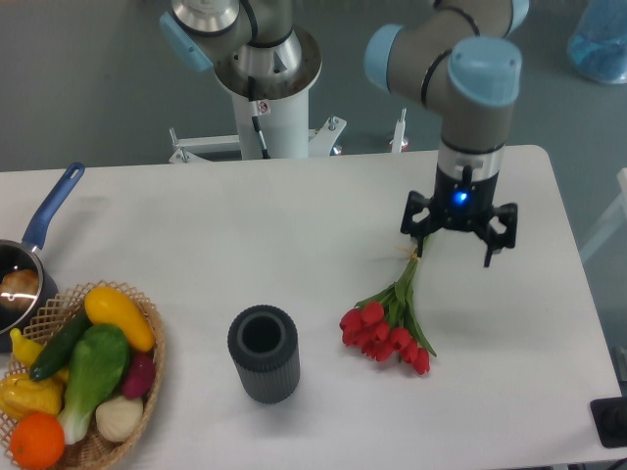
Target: Place the flowers on the table
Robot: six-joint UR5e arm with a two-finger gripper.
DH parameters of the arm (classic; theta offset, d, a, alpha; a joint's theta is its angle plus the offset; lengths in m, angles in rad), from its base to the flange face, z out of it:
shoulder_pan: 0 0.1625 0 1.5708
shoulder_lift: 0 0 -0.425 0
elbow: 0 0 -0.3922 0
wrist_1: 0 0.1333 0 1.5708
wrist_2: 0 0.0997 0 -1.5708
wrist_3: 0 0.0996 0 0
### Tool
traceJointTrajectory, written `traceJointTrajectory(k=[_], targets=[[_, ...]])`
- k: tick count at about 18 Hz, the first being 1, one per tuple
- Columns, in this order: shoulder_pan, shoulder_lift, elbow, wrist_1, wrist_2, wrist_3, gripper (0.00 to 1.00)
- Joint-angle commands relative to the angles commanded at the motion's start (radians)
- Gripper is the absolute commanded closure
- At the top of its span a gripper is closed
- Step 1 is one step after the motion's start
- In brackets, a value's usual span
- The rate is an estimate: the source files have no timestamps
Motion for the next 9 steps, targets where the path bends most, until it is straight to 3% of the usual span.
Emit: traceJointTrajectory(k=[9], targets=[[0.002, 0.003, 0.008, 0.003, 0.000, 0.017, 0.00]])
